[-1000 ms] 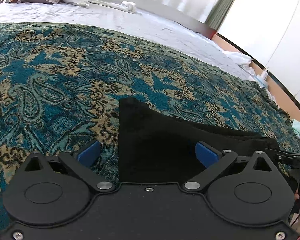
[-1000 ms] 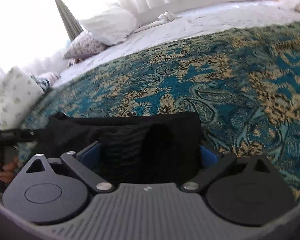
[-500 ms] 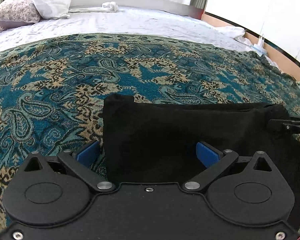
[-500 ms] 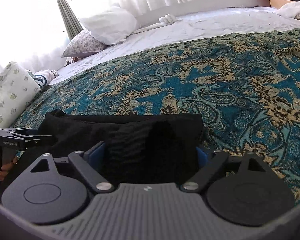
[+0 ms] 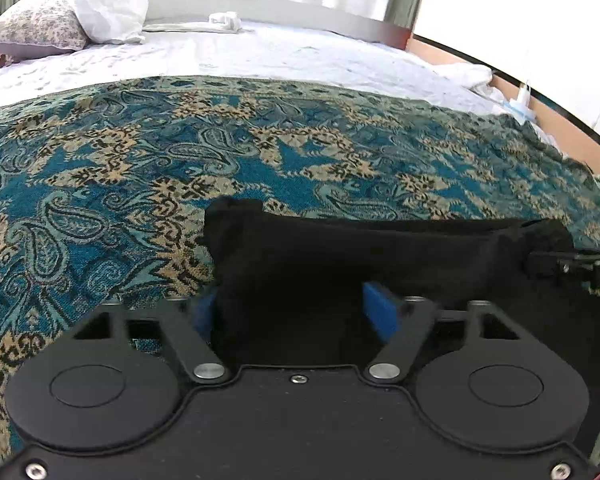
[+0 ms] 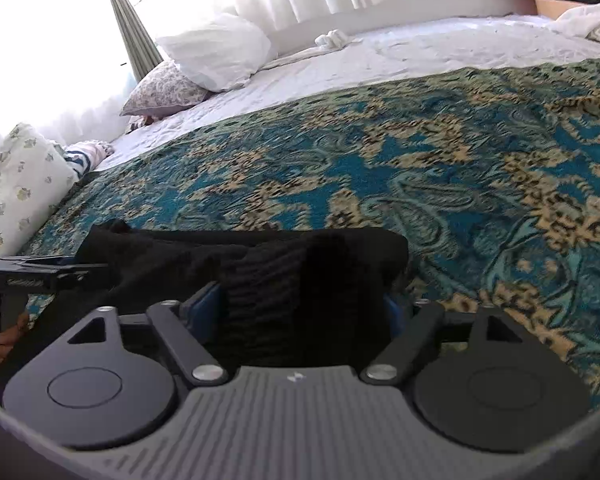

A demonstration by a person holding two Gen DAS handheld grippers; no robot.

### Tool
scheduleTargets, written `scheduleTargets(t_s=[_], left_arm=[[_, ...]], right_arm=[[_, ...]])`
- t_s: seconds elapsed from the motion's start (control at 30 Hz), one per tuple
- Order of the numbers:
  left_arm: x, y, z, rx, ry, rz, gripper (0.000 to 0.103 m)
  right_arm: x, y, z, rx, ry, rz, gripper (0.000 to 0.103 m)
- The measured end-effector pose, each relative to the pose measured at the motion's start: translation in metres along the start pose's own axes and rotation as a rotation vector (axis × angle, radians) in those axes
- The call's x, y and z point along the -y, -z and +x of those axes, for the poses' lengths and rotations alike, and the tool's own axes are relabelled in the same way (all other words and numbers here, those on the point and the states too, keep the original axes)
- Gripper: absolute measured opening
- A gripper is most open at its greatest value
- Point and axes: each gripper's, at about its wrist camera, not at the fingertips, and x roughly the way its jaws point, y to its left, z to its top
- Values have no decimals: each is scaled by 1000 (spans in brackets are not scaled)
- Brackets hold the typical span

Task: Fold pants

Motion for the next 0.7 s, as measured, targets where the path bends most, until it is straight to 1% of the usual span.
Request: scheduleTargets(t_s=[0.07,0.1,0.13,0.17,0.2,0.23,0.27,0.33,0.4,0.43,0.5,0.57,0.7], left_arm=[[-3,0,-2,2,27,-12,45],[-6,0,-4,5,39,-30,40],[-9,0,-5,12,47,-52,29],[-13,1,-9,23,58,-88,22],[-14,1,-12,34,66,-109,20],[-12,1,-17,58,54,-110,18],[-7,1,-23,82,31,-89,16],[11,2,-35,142,-33,0,10],[27,3,-46,188,-88,71,9],[30,3,-50,202,-103,84,8],[32,0,-53,223,-130,87,9],[30,-4,-53,231,-146,78,9],[22,-20,-45,238,-192,61,9]], right_arm=[[-4,0,1,-10,5,-9,76],[-4,-1,1,-12,9,-11,76],[-4,-1,1,-13,7,-2,74],[-3,-2,-1,-12,3,18,70],[-3,-2,-2,-11,0,42,66],[-4,-3,-4,-13,-4,65,57],[-8,-4,-6,-18,-4,79,47],[-18,-5,-9,-31,-10,89,36],[-32,-7,-10,-22,21,57,32],[-37,-8,-11,-16,40,50,31],[-41,-13,-10,9,53,70,29],[-42,-21,-7,41,47,96,28],[-47,-42,9,73,39,100,28]])
